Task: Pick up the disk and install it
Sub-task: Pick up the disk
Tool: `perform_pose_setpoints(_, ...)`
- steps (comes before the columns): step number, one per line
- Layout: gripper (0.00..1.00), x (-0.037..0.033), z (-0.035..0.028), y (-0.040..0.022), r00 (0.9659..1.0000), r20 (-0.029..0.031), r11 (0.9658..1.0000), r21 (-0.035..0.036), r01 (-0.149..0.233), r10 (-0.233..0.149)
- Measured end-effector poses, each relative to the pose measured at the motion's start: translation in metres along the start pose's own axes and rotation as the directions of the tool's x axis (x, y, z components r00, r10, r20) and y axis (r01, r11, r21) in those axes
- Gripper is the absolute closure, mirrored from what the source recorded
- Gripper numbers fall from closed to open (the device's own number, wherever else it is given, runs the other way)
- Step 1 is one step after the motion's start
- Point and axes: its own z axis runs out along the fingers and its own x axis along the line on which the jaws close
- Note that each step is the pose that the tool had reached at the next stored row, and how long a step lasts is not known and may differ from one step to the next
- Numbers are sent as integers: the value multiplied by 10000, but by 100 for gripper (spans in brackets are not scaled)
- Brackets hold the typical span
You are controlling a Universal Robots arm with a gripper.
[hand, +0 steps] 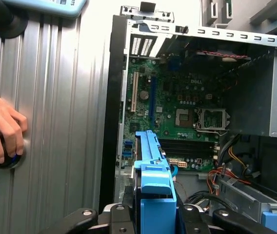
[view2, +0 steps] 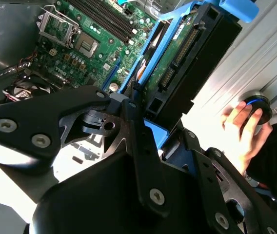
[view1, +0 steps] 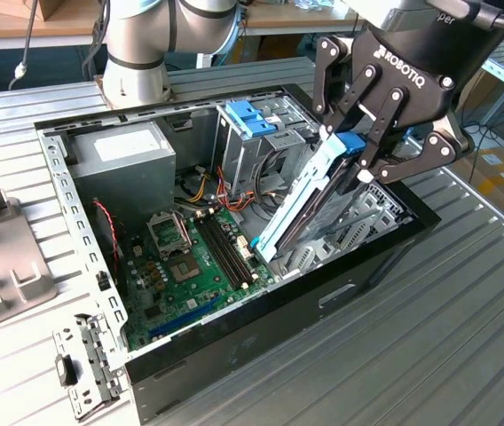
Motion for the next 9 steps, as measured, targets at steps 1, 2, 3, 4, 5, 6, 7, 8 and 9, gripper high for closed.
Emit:
perform_pose_setpoints(1, 63, 5, 0, -2, 10000, 1, 10000, 0, 1, -1)
perform_pose_setpoints(2, 63, 7, -1, -4, 10000, -1, 10000, -1, 1, -1)
perform_pose_setpoints(3, 63, 10, -1, -5, 10000, 0, 10000, -1, 0, 0)
perform_pose_setpoints(4, 63, 12, -1, -7, 10000, 0, 10000, -1, 0, 0)
perform_pose_setpoints(5, 63, 14, -2, -8, 10000, -1, 10000, -2, 1, -1)
perform_pose_setpoints(6, 63, 16, -1, -9, 10000, 0, 10000, -2, 0, 0)
perform_pose_setpoints(7, 63, 18, -1, -10, 10000, 0, 10000, -2, 0, 0)
perform_pose_setpoints(8, 63, 22, -2, -14, 10000, 1, 10000, -3, 1, -1)
perform_pose_setpoints(9, 63, 24, -2, -16, 10000, 0, 10000, -4, 0, 0)
